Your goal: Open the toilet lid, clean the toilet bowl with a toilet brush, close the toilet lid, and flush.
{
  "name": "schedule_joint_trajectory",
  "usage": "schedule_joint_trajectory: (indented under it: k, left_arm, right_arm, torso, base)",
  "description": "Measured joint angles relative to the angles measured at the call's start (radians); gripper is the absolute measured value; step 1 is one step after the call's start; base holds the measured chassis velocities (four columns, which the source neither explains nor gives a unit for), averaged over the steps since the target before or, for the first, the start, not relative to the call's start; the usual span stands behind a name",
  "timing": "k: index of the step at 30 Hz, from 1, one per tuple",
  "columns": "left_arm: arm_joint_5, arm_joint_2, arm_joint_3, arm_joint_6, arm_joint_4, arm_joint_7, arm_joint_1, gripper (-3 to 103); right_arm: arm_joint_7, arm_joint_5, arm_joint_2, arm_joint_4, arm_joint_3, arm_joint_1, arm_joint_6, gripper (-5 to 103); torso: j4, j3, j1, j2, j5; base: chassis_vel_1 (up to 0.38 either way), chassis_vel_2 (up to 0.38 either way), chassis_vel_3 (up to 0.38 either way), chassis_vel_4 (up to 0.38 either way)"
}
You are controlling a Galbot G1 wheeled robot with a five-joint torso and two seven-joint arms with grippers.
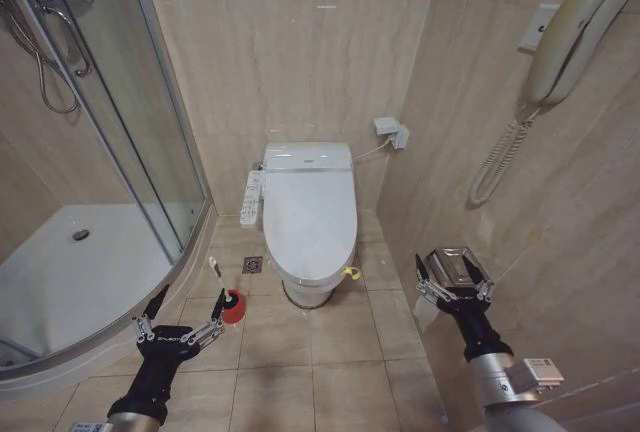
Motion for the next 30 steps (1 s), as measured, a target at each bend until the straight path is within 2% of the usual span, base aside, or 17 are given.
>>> schedule_joint_trajectory:
  k: [9,30]
  left_arm:
    - [0.0,0.0,0.0,0.0,0.0,0.0,0.0,100]
    - [0.0,0.0,0.0,0.0,0.0,0.0,0.0,100]
  right_arm:
    - [-0.008,0.003,-0.003,0.0,0.0,-0.015,0.026,100]
    - [-0.019,0.007,-0.01,0.013,-0.01,0.004,0.032,100]
  torso:
    - [0.0001,0.0,0.0,0.0,0.0001]
    - [0.0001,0.0,0.0,0.0,0.0001]
  base:
    - [0.0,0.0,0.0,0.0]
    - [-0.016,0.017,0.014,-0.017]
